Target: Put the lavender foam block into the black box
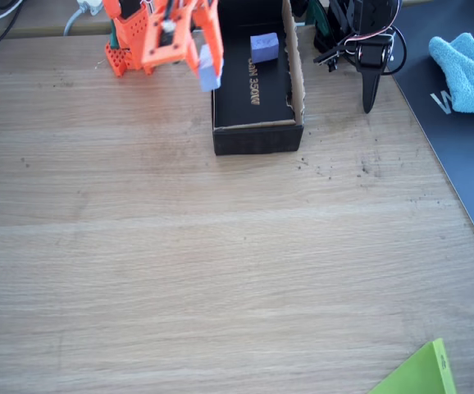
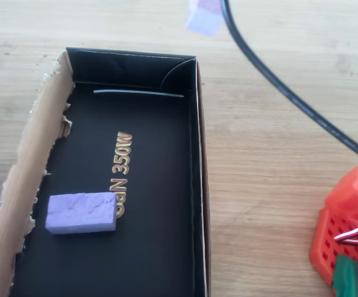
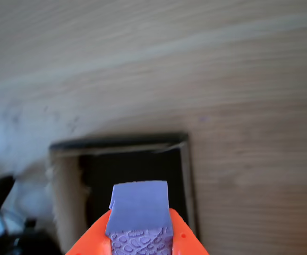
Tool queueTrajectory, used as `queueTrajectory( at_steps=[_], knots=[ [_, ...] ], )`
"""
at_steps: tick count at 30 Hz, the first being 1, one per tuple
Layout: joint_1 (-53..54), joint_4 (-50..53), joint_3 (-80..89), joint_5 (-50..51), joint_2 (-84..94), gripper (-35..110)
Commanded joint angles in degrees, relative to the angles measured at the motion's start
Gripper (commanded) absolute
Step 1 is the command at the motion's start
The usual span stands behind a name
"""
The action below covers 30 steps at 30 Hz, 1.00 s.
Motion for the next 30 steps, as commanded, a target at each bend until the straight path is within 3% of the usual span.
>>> queueTrajectory(
  at_steps=[1, 14, 24, 30],
  knots=[
    [-2.99, -1.67, 0.79, 1.49, 2.02, 0],
    [-14.85, -6.50, 0.26, 8.35, -5.80, 0],
    [-11.60, -15.64, -2.64, 9.40, -11.25, 0],
    [-11.34, -16.79, -5.98, 11.34, -13.89, 8]
  ],
)
